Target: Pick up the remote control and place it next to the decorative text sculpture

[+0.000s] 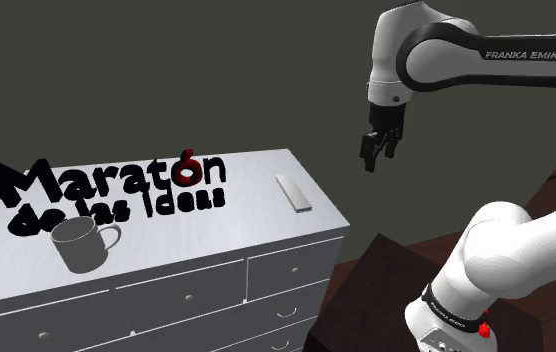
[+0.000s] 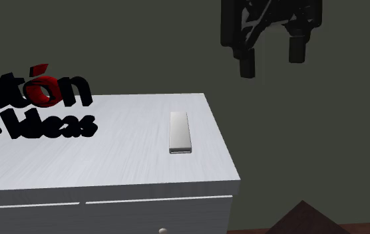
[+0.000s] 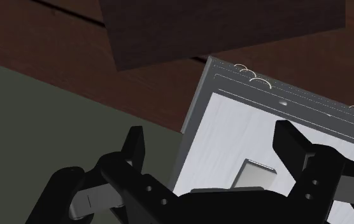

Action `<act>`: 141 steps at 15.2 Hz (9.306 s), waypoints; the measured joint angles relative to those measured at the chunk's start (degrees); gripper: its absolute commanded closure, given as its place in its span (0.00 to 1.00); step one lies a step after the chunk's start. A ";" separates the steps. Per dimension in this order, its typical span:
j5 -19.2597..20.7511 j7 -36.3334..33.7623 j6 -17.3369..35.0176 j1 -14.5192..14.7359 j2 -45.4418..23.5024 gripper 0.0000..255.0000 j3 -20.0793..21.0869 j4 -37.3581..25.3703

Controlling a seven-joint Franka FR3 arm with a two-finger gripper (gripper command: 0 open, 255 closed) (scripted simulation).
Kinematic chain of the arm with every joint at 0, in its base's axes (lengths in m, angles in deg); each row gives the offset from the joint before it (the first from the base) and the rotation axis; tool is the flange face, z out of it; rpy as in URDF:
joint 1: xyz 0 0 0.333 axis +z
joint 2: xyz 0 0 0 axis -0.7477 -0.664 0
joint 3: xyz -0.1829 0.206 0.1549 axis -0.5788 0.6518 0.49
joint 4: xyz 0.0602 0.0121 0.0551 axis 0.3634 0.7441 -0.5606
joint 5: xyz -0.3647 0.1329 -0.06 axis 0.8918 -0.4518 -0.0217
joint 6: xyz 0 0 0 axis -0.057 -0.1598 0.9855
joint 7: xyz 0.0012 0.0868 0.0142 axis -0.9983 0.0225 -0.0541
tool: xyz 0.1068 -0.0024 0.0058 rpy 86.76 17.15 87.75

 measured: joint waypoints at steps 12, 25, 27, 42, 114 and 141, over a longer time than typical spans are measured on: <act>-2.03 -5.17 20.41 -0.68 -16.73 0.00 0.07 0.26; -4.22 -9.88 39.08 -1.22 -43.15 0.00 -0.13 -12.34; -4.29 -10.00 40.57 -1.26 -44.62 0.00 -0.17 -12.53; -4.17 -10.08 45.45 -1.35 -48.01 1.00 -0.27 -11.17; -4.53 -24.12 5.08 5.89 -43.54 1.00 7.69 -46.72; -1.18 -40.99 12.45 15.38 -55.65 1.00 14.59 -50.63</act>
